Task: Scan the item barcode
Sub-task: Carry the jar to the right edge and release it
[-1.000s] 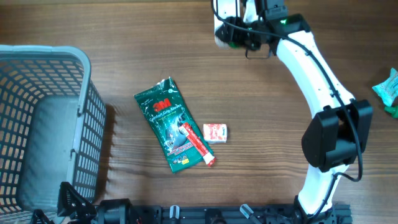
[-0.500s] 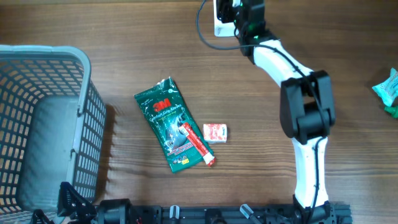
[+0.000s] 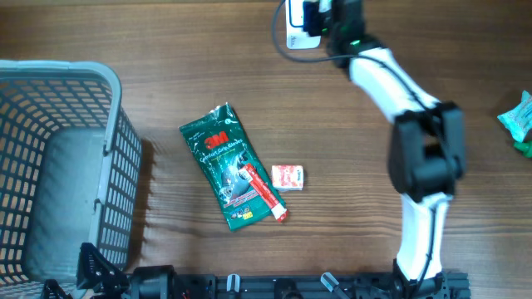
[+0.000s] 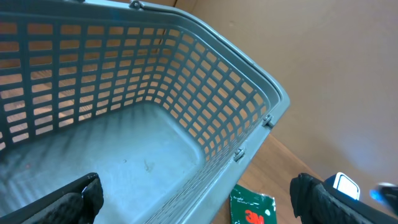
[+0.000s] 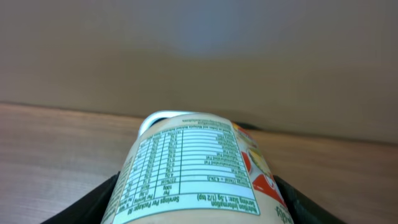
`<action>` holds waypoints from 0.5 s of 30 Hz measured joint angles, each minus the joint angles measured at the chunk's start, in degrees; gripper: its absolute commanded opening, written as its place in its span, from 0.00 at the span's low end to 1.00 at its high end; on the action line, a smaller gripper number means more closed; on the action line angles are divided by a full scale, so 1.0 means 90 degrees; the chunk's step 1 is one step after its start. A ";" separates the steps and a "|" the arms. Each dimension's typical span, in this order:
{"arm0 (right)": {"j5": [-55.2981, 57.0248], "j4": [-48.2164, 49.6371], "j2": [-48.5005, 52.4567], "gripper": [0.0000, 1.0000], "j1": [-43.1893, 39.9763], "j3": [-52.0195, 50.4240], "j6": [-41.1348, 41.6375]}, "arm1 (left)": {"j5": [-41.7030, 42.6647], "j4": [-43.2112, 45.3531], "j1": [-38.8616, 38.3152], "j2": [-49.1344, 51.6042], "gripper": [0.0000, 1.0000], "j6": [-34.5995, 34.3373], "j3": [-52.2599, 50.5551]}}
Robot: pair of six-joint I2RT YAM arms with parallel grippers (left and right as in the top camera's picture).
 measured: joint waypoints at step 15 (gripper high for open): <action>0.0143 -0.5457 -0.1061 0.62 -0.4617 -0.1086 0.0976 | 0.0000 0.0000 0.0000 0.0000 1.00 0.0002 0.0000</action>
